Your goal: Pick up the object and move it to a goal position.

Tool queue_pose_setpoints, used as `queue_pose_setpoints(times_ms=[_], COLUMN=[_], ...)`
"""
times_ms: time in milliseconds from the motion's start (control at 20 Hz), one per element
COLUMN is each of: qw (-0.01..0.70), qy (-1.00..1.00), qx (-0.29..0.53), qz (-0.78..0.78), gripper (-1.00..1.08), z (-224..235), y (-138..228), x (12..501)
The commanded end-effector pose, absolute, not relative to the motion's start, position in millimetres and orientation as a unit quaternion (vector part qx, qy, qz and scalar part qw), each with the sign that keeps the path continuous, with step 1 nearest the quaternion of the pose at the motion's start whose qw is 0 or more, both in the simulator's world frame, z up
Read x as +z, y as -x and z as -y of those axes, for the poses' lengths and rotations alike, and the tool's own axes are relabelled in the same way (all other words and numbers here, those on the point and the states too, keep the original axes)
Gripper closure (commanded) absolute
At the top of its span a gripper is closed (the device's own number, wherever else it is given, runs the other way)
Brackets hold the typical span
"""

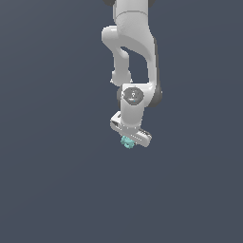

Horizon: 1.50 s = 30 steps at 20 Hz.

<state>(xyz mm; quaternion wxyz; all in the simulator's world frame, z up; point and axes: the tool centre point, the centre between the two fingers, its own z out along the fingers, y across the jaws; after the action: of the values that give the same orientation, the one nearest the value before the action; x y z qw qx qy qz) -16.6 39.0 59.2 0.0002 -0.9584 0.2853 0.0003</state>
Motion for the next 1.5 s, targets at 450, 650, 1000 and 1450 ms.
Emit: queue_pose_setpoints(times_ms=[450, 650, 1000, 1450], qw=[0.000, 0.000, 0.000, 0.000], qy=[0.958, 0.958, 0.958, 0.958], qx=[0.000, 0.000, 0.000, 0.000], qz=[-0.286, -0.286, -0.286, -0.286], gripper=[1.08, 1.08, 1.08, 1.08], z=[22, 49, 88, 124], y=[-23, -40, -67, -94], x=[135, 168, 217, 261])
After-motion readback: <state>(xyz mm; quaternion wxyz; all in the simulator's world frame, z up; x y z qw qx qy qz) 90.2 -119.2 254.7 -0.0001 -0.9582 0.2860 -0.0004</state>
